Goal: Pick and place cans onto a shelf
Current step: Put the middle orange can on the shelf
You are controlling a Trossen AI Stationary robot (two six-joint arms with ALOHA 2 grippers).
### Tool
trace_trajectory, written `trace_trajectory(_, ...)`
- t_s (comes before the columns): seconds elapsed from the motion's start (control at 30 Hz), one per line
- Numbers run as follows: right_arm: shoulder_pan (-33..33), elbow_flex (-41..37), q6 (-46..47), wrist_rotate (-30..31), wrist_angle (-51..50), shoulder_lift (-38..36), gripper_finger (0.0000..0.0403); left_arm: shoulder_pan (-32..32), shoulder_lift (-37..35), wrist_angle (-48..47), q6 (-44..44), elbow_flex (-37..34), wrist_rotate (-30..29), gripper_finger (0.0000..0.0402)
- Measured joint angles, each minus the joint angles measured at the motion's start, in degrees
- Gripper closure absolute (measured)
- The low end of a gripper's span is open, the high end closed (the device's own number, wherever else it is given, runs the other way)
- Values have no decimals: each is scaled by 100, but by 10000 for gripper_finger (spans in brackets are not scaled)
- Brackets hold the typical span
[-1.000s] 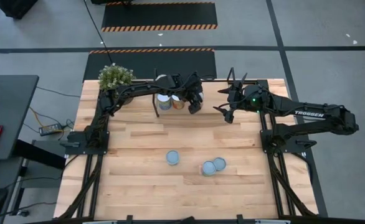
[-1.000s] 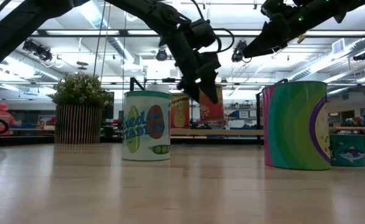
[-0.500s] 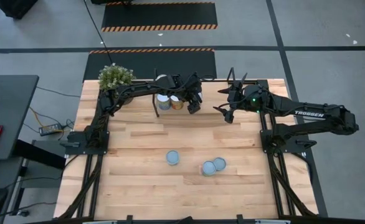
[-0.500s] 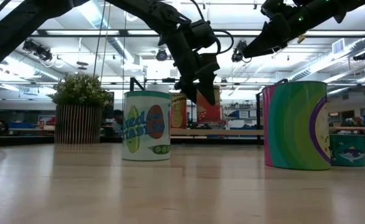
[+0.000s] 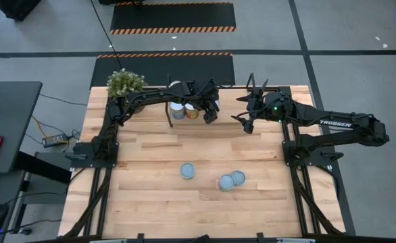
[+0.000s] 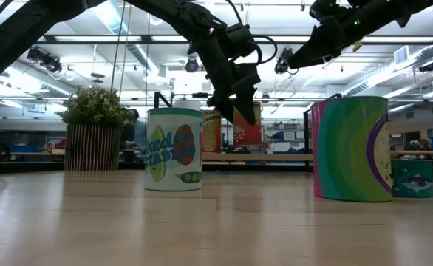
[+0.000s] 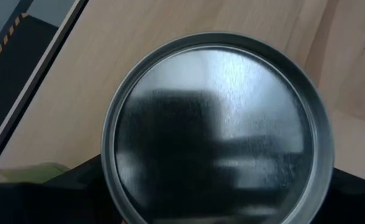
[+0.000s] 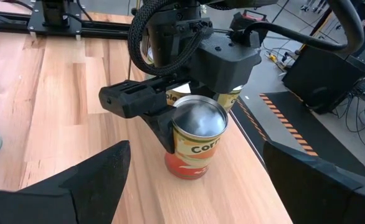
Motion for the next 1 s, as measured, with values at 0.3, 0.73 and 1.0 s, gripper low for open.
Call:
trace_trajectory(0.3,0,0,0,0,2,1,29,-224,-1,118,273,0,-589,85)
trace_trajectory(0.73,0,0,40,-136,7,2,29,-207,-11,224,561,0,-70,85)
trace_trajectory(1.0,0,0,40,-138,7,2,29,-209,-9,402,591,0,-354,85)
